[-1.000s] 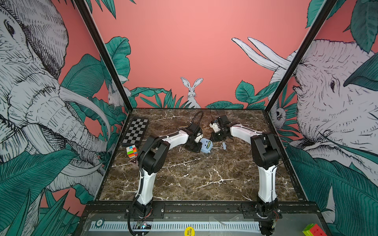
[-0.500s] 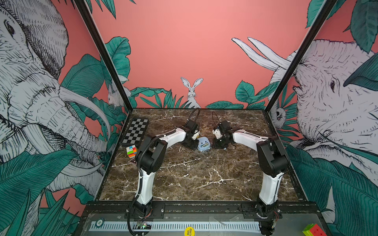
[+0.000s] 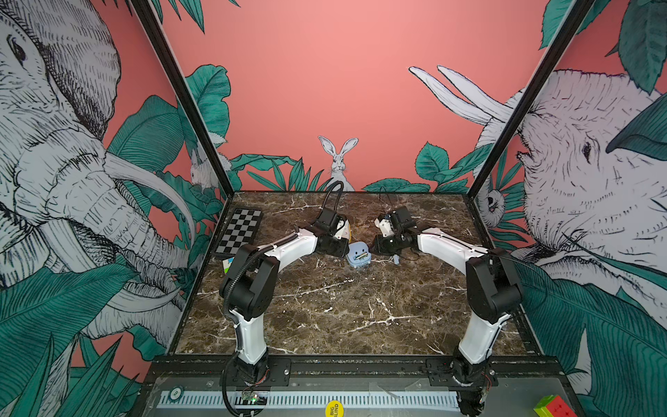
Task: Insert the battery into the alarm
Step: Adjust the alarm at the center of the board, then install the battery in the alarm.
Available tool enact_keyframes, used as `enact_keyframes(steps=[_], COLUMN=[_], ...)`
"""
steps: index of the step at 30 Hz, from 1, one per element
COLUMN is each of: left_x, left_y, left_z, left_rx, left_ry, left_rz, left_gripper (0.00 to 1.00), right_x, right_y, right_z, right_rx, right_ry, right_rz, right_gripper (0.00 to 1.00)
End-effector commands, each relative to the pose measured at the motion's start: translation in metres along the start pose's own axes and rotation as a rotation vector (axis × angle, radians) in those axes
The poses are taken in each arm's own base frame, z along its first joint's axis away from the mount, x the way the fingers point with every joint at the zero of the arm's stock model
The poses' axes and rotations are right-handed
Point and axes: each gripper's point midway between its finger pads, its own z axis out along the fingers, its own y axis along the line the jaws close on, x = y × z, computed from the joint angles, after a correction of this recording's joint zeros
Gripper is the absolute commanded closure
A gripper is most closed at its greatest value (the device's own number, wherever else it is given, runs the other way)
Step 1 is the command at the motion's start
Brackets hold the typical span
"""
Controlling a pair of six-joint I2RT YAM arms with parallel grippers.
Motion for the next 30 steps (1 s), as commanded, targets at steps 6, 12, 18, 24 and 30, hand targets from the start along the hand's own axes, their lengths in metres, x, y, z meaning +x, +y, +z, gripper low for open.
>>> enact_keyframes(steps=[6,12,18,24,30], left_x=[-0.010,0.004,0.011,0.014,0.022], left_y=[0.002,0.010,0.014,0.016,0.019], left_z=[0.011,0.023,0.028,0.031,0.034], left_rx=[0.071,0.051,0.037,0.032,0.024], left_ry=[-0.024,0.041,0.064,0.077,0.100], left_rz=[-0.087,-0.102,-0.110,-0.110,-0.119], left_gripper=[0.60,0.60,0.60,0.61,0.62], right_x=[-0.009,-0.003,0.002,0.010,0.012], right_y=[0.009,0.001,-0.003,-0.003,-0.002], right_z=[0.015,0.018,0.021,0.030,0.036], right_rx=[-0.005,0.050,0.077,0.065,0.043], right_ry=[0.016,0.043,0.066,0.105,0.123], right_rz=[-0.026,-0.038,-0.051,-0.049,-0.042], right_gripper=[0.78,0.80,0.80,0.82,0.87])
